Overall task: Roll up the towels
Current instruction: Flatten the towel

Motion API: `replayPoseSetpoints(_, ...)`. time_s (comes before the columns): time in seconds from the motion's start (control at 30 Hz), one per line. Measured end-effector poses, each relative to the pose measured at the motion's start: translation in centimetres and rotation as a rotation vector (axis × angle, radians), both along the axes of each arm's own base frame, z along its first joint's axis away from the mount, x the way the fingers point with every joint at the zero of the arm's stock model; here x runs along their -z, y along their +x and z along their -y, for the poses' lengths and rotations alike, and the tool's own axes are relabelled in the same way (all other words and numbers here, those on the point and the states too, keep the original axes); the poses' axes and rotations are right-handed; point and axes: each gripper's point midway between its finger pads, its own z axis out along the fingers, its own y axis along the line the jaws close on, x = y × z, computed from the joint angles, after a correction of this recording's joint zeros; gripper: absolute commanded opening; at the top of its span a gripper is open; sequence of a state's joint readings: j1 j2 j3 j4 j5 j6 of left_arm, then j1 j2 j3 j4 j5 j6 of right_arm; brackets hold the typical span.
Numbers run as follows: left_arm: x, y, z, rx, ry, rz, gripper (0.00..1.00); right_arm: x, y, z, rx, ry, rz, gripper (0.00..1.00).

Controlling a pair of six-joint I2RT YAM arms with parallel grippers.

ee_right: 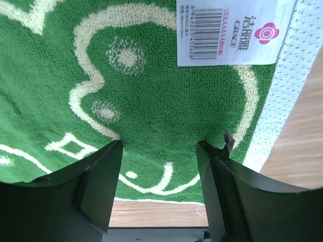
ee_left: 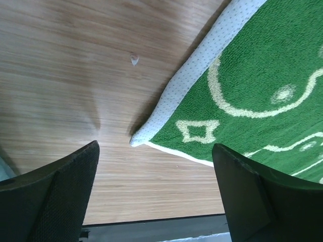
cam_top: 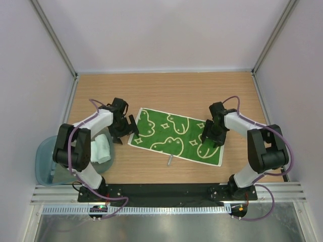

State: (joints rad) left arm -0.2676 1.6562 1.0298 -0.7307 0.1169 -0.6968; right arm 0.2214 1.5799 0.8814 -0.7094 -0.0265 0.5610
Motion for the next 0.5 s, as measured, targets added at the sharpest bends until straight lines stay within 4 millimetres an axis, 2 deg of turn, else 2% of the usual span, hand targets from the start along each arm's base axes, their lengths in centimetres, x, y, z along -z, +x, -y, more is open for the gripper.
replayPoseSetpoints(0.3, 1.3, -0.4, 1.1, 0.027, -0.007, -0.021, 0.71, 0.1, 2.9, -0.2, 0.012, -0.012, -0.034, 0.67)
replayPoseSetpoints(0.43, 1.4, -0.5, 1.5, 0.033, -0.013, -0.021, 0.67, 0.1, 4.6, -0.2, 0.015, -0.033, -0.021, 0.68)
replayPoseSetpoints(0.5, 1.5, -0.6, 1.7, 0.03, -0.016, -0.022, 0.62, 0.0, 5.6, -0.1, 0.017, -0.042, -0.007, 0.68)
